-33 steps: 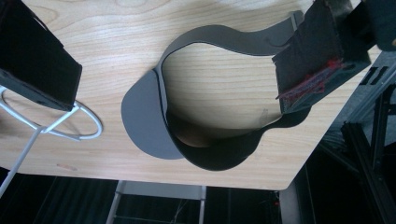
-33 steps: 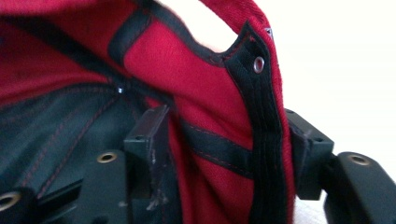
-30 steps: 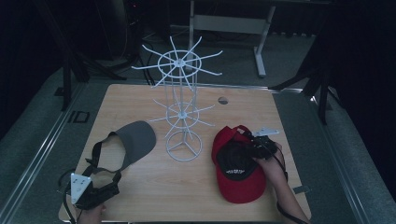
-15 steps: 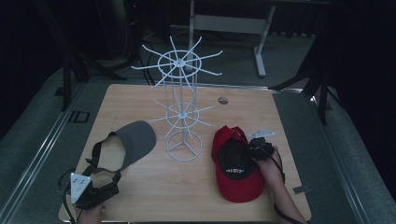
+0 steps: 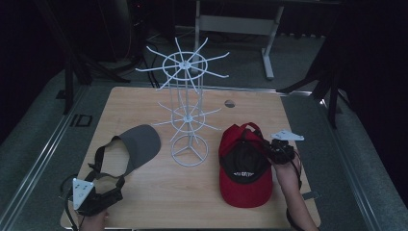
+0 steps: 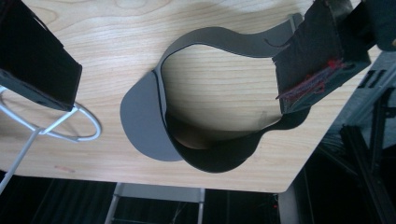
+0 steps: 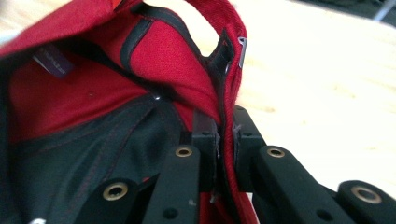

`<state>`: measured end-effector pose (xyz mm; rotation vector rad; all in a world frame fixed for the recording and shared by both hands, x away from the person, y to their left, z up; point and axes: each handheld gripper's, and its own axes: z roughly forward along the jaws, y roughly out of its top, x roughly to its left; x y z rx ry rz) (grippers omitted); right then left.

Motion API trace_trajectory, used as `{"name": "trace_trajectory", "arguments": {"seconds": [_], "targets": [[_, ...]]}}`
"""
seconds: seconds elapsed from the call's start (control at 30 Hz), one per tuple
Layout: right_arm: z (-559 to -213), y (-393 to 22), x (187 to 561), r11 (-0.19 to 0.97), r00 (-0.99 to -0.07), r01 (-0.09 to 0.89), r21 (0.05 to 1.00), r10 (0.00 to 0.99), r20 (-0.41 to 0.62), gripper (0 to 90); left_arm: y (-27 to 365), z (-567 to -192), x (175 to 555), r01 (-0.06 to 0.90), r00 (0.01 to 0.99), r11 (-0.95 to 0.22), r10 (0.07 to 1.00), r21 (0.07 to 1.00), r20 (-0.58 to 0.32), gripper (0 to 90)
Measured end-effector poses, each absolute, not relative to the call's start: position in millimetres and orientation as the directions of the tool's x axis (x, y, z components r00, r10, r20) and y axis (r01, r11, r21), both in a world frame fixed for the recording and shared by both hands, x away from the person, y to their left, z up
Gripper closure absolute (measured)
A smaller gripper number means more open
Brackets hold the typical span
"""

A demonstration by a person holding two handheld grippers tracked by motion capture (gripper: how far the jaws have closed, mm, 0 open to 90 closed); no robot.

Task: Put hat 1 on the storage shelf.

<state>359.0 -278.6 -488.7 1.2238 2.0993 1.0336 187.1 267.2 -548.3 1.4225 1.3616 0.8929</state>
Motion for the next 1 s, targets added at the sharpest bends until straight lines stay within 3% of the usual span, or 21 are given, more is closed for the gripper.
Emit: {"name": "trace_trajectory", "arguments": {"seconds": [0.6, 0.8, 1.0], "targets": [[-418.4, -280.4, 324.4, 0.222, -0.491, 0.366, 0.904, 0.871, -0.015, 83.6, 258.4, -543.6, 185.8, 0.304, 0.141, 0.022, 0.988, 0.953, -0.068, 0.7], [-398.2, -282.1, 314.7, 0.198, -0.495, 0.328, 0.924, 0.869, -0.01, 83.6, 251.2, -539.3, 182.7, 0.312, 0.245, -0.027, 0.968, 0.95, -0.053, 0.7], [-378.4, -281.6, 309.1, 0.198, -0.493, 0.297, 0.934, 0.87, -0.028, 83.6, 240.0, -530.6, 181.6, 0.306, 0.272, -0.057, 0.962, 0.95, -0.03, 0.7]]}}
